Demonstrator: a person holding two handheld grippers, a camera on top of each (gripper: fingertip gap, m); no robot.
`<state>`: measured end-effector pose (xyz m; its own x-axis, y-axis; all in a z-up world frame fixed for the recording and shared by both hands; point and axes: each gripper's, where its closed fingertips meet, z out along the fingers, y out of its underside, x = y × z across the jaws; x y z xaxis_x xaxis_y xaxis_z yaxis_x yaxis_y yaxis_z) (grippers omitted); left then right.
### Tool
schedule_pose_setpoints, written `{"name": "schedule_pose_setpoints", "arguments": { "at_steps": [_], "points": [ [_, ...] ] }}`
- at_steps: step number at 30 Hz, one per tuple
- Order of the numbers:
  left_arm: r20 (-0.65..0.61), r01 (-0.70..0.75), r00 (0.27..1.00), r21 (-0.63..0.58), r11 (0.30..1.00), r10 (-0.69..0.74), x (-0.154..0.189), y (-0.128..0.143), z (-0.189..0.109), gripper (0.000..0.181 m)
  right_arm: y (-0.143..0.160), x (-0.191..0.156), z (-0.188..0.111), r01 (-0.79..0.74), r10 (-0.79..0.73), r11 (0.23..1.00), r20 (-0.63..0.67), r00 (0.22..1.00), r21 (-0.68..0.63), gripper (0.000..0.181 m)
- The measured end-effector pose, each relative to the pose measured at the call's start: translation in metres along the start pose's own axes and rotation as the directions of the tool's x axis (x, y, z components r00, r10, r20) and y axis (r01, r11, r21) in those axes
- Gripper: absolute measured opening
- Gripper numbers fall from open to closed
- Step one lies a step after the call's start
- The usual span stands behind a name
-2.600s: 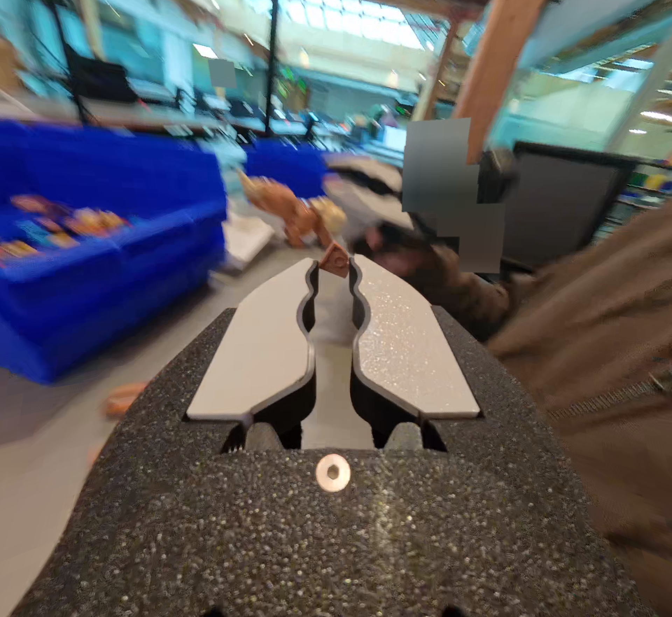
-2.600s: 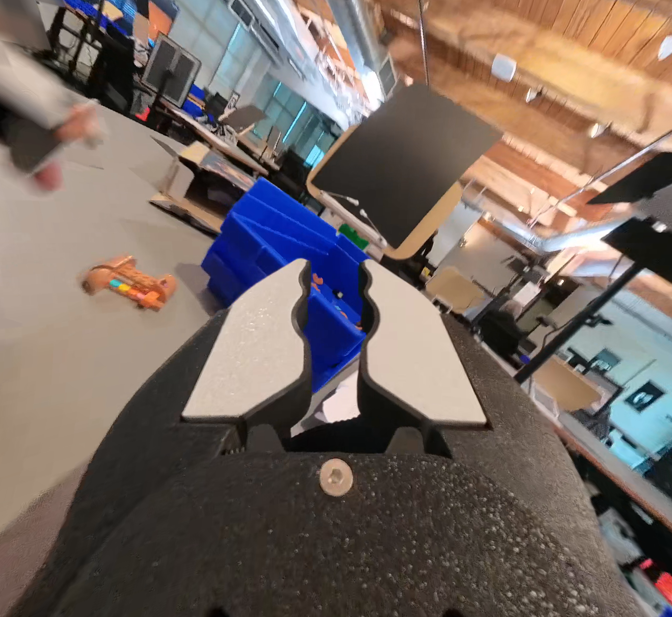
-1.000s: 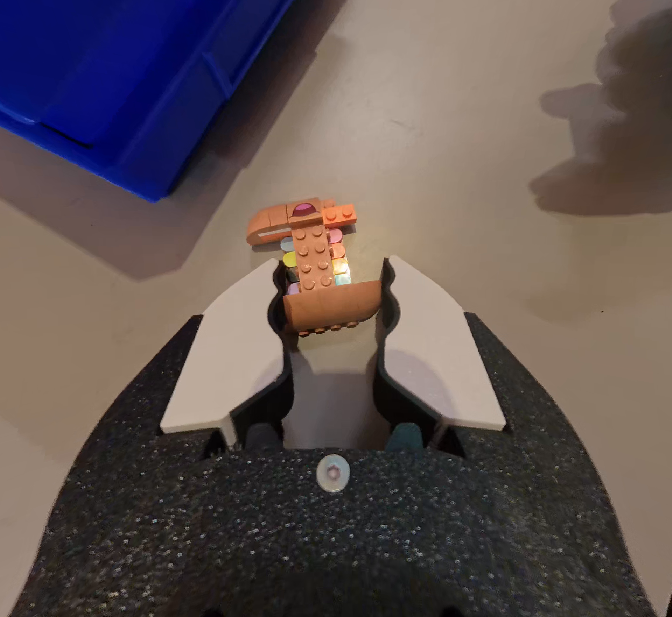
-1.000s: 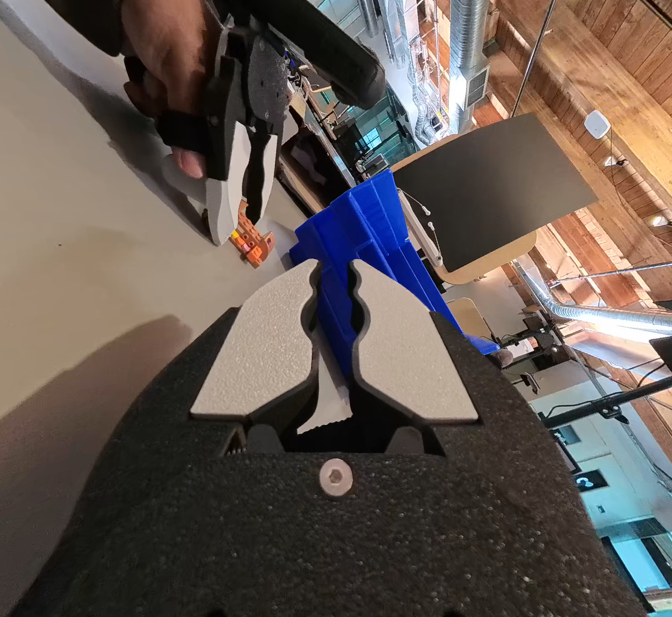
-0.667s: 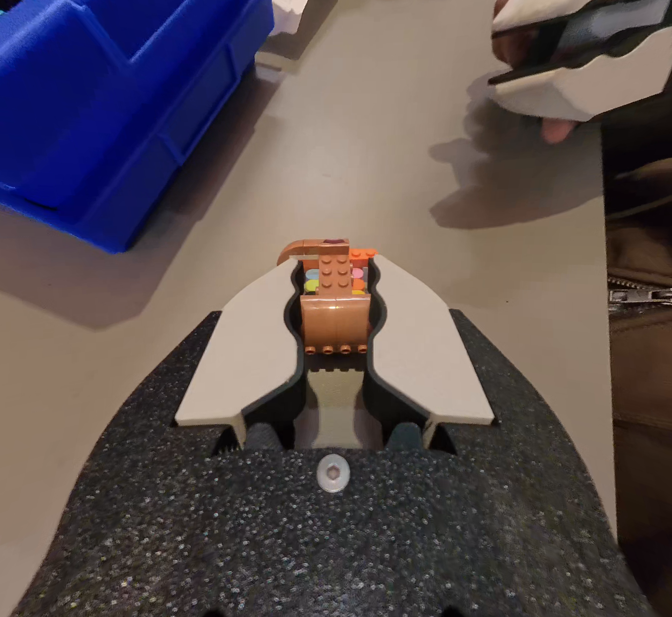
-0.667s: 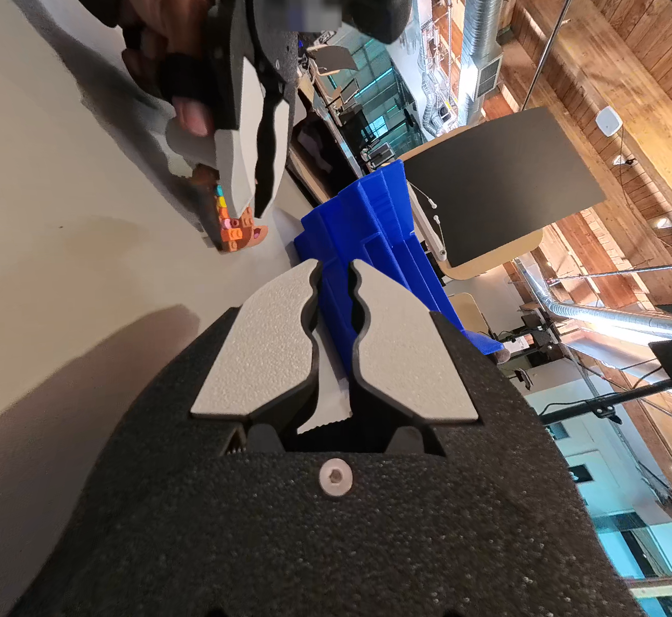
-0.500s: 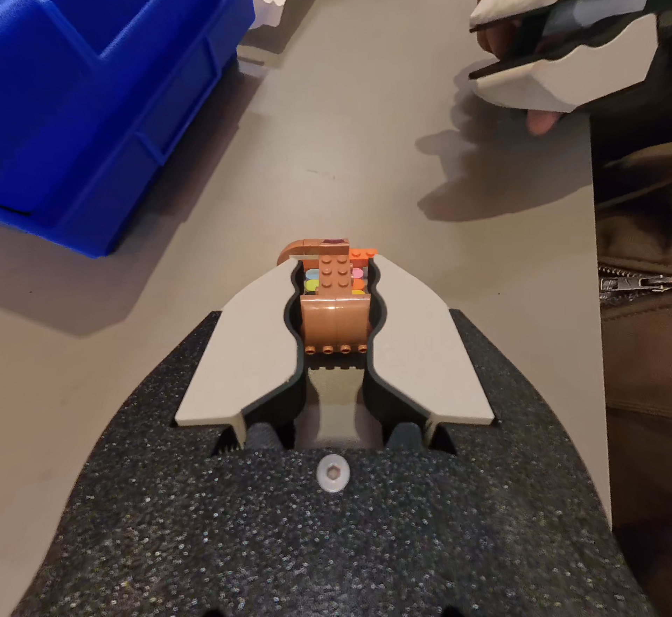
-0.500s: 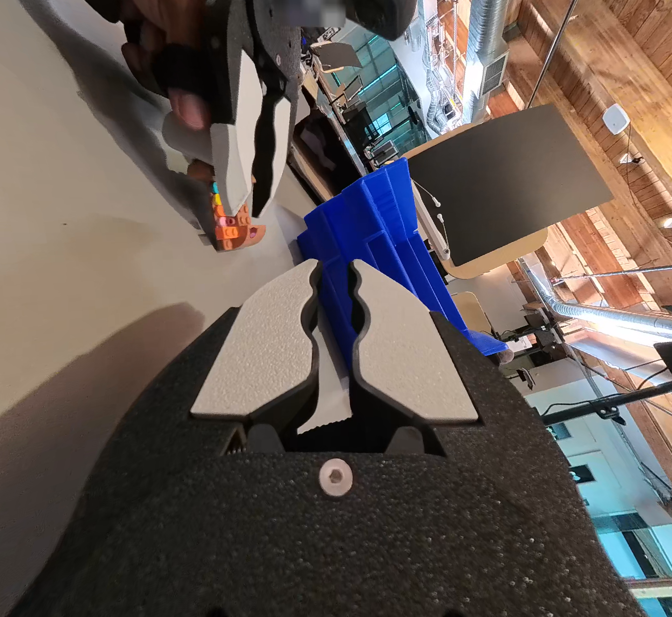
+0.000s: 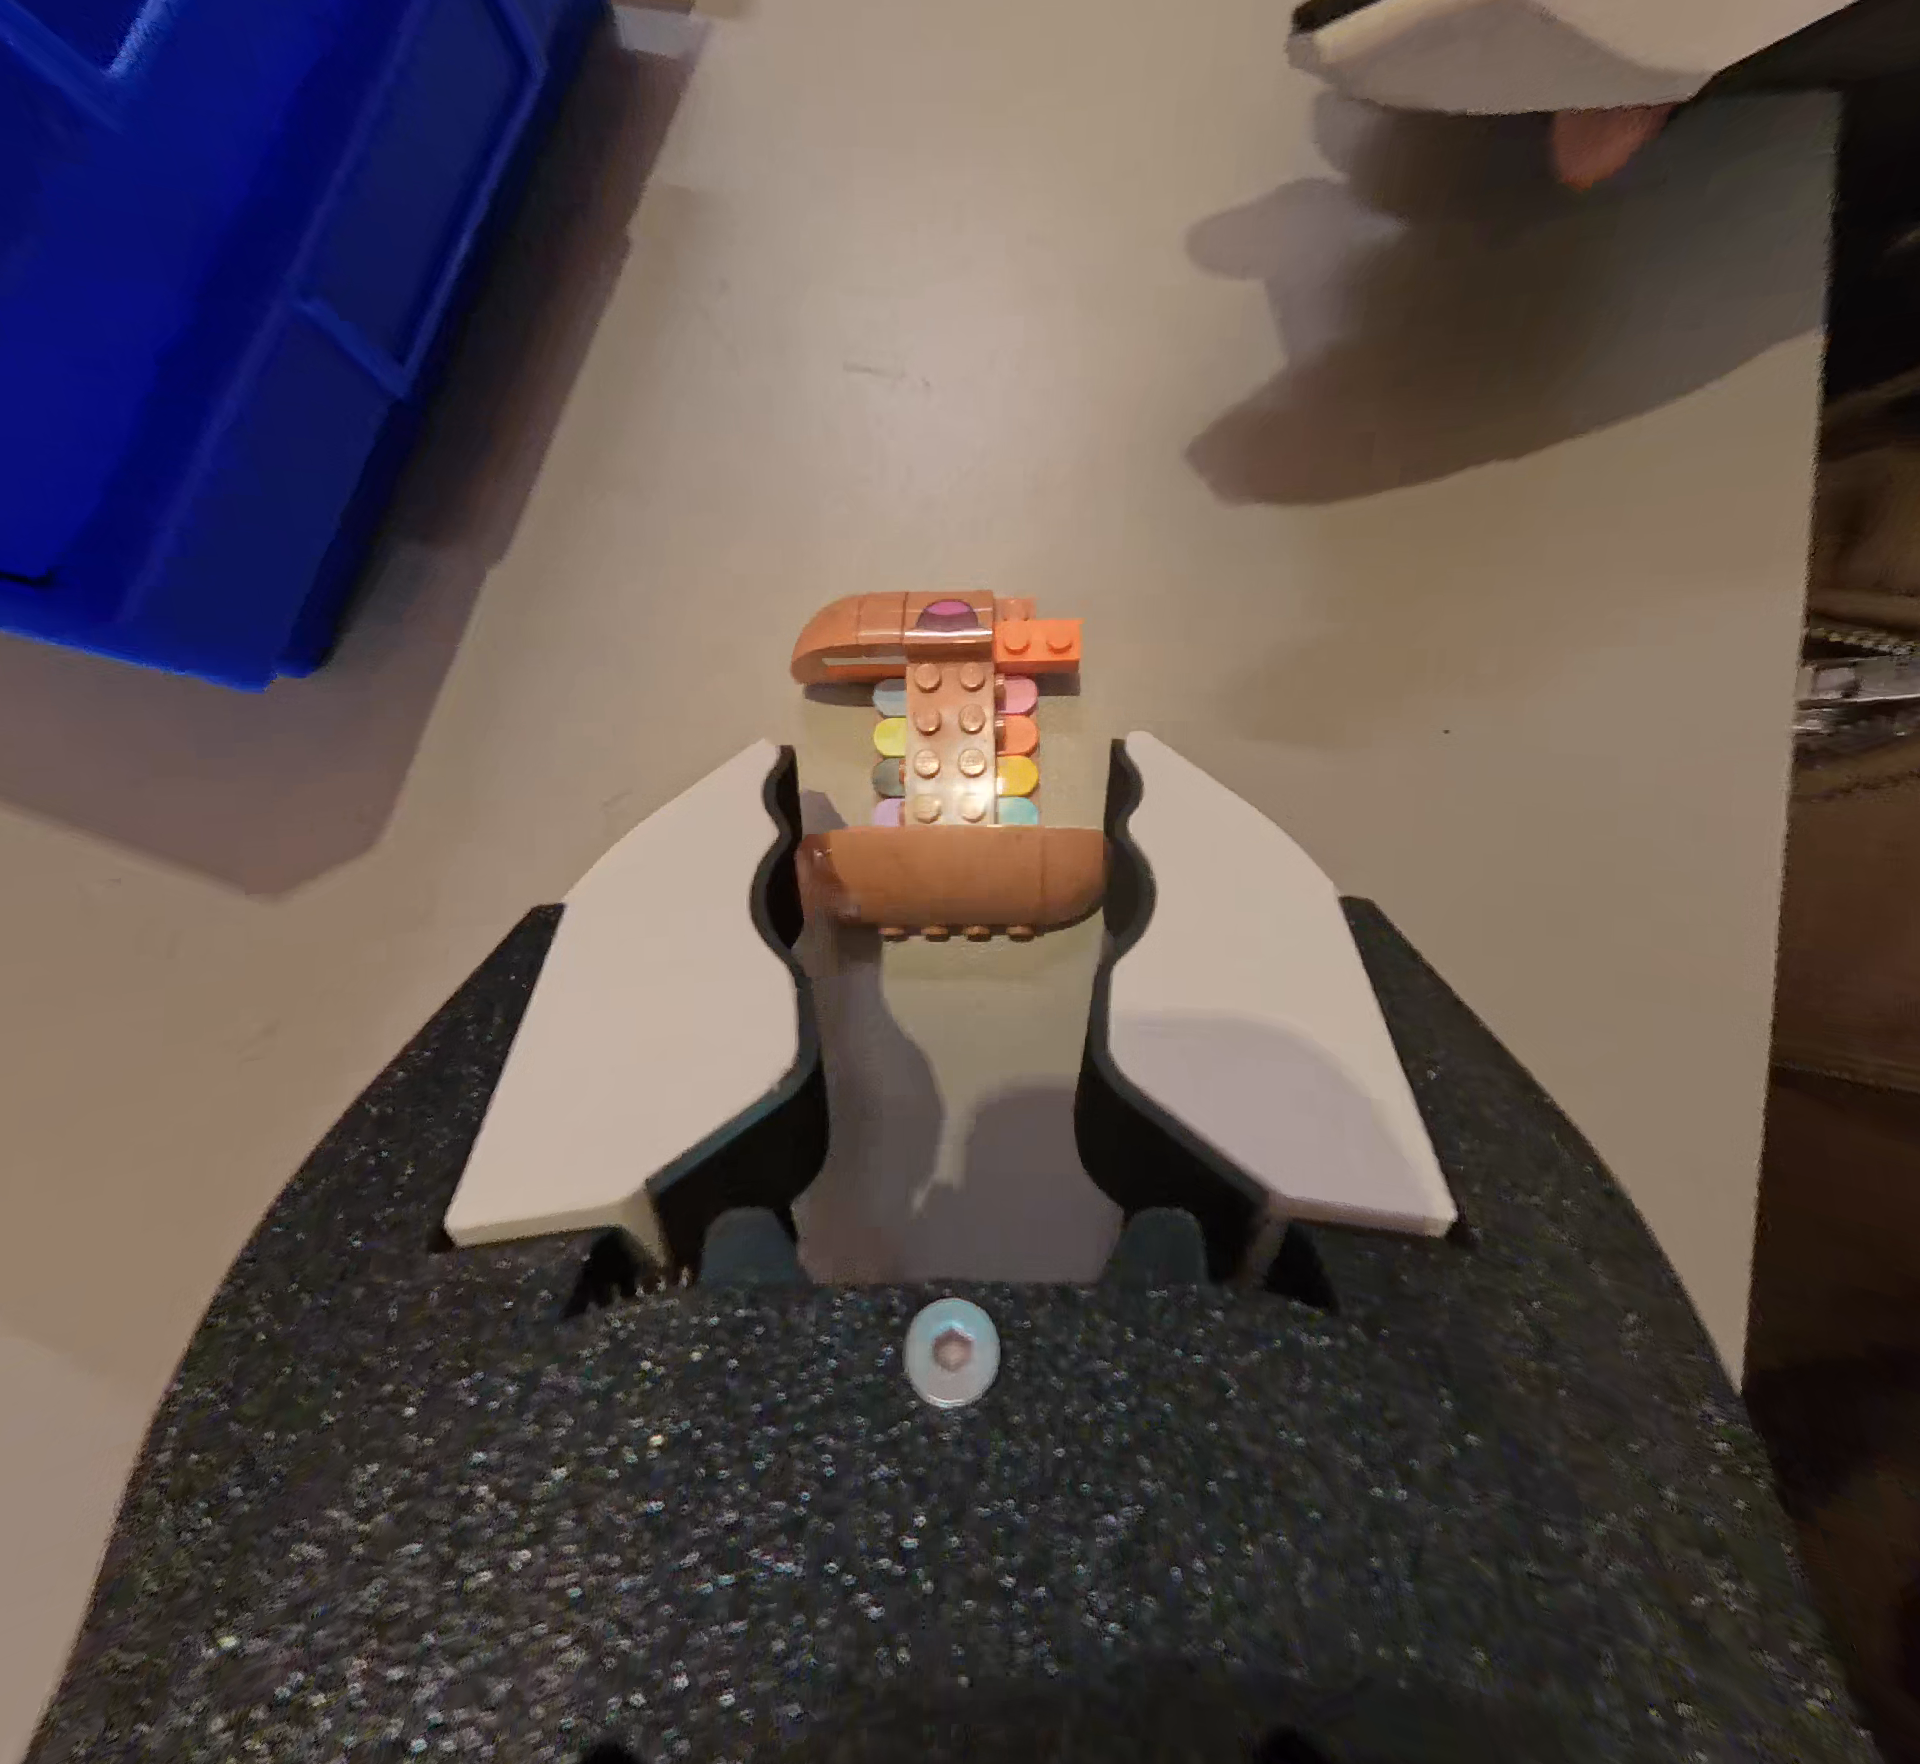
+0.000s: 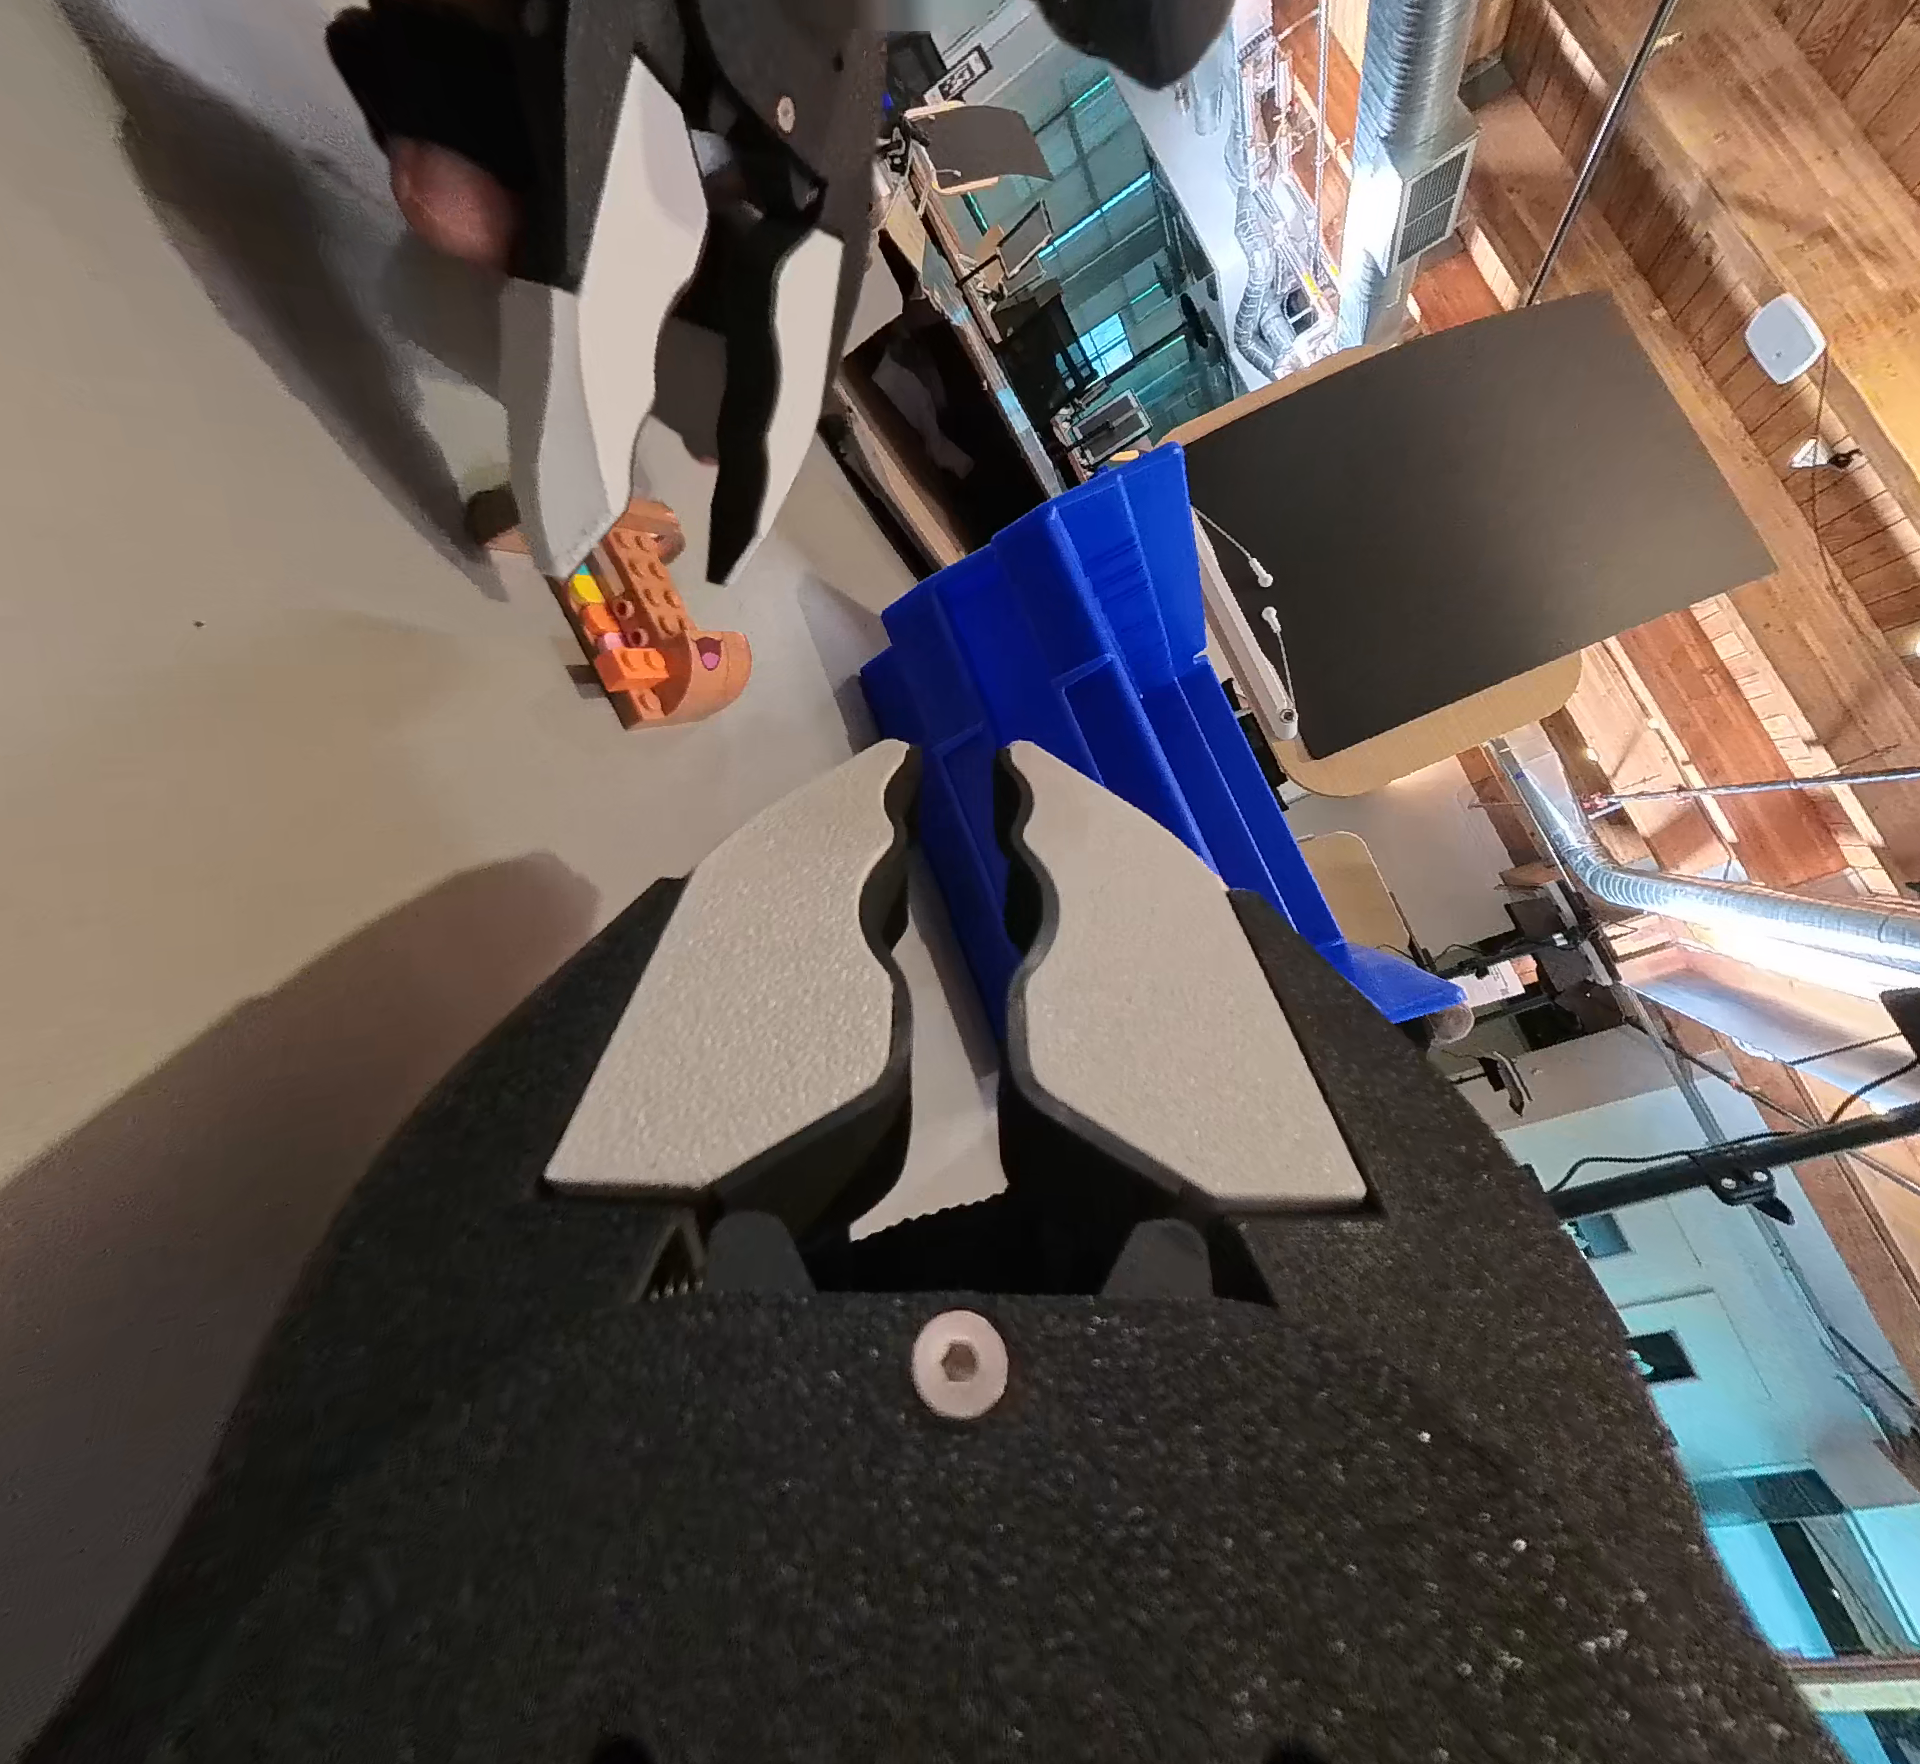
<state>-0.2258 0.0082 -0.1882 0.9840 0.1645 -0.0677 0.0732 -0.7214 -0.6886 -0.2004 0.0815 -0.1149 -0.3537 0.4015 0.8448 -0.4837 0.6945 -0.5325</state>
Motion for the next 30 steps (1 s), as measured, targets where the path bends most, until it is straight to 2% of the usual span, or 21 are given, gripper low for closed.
{"name": "schedule_pose_setpoints", "arguments": {
  "at_steps": [6, 12, 14, 21, 25, 30],
  "points": [
    [0.057, -0.084, 0.994, -0.16, 0.984, 0.094, -0.002, -0.005, 0.001, 0.046, -0.001, 0.0, 0.0, 0.006, -0.006, 1.0, -0.001, 1.0, 0.002, 0.013],
    [0.005, -0.127, 0.991, -0.326, 0.937, 0.136, -0.004, 0.007, 0.01, 0.043, -0.001, -0.001, 0.0, 0.007, -0.007, 1.0, 0.002, 1.0, 0.004, 0.013],
    [-0.047, -0.129, 0.992, -0.296, 0.946, 0.121, 0.003, 0.005, 0.013, 0.033, -0.001, -0.001, -0.001, 0.005, -0.005, 1.0, 0.002, 1.0, 0.006, 0.013],
    [-0.091, -0.246, 0.968, -0.141, 0.959, 0.235, 0.02, -0.004, 0.018, 0.032, 0.001, -0.002, 0.0, -0.004, 0.004, 1.0, 0.009, 1.0, -0.006, 0.013],
    [0.019, -0.342, 0.938, -0.1, 0.935, 0.345, 0.017, -0.007, 0.016, 0.031, 0.007, 0.003, 0.001, -0.052, 0.052, 0.998, 0.0, 0.999, -0.034, 0.013],
    [0.282, -0.407, 0.857, -0.144, 0.902, 0.432, 0.006, -0.018, 0.01, 0.032, 0.017, 0.005, 0.005, -0.228, 0.231, 0.97, 0.032, 0.972, -0.085, 0.013]
  ]
}}
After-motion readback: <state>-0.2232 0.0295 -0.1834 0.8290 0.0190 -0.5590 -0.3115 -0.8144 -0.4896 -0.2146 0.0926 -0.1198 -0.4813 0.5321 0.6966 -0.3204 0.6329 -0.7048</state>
